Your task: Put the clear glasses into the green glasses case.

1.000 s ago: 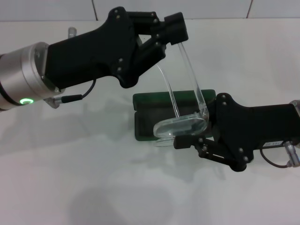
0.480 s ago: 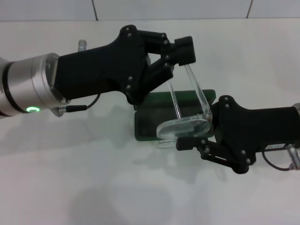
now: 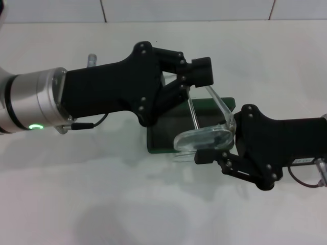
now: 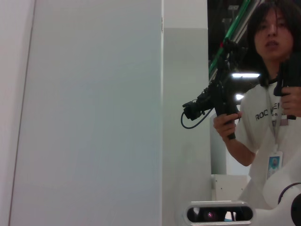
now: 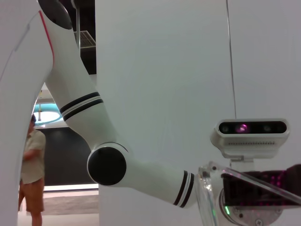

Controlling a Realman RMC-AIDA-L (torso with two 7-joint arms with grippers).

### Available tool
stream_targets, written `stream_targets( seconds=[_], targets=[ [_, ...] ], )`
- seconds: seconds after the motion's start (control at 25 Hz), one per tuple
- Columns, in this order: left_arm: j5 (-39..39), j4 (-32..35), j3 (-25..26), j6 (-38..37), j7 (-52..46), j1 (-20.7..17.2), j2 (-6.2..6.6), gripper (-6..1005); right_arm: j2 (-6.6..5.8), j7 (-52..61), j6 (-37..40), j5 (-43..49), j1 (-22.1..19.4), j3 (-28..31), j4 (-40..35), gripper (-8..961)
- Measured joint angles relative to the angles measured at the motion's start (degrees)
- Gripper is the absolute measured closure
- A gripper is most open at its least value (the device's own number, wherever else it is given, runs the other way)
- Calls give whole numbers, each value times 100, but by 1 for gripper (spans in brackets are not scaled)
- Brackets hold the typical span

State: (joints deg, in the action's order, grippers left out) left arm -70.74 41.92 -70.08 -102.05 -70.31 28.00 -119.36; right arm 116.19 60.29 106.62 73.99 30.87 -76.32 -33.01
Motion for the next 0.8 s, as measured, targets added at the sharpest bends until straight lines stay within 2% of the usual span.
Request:
stream_targets(
  seconds=[0.28, 0.8],
  targets=[
    [239, 0, 38, 0, 33, -22, -6, 921, 0, 0, 1, -3, -19, -20, 17, 841],
    [-95, 0, -88, -141, 35, 57, 6, 923, 0, 0, 9, -69, -38, -23, 24, 842]
  ],
)
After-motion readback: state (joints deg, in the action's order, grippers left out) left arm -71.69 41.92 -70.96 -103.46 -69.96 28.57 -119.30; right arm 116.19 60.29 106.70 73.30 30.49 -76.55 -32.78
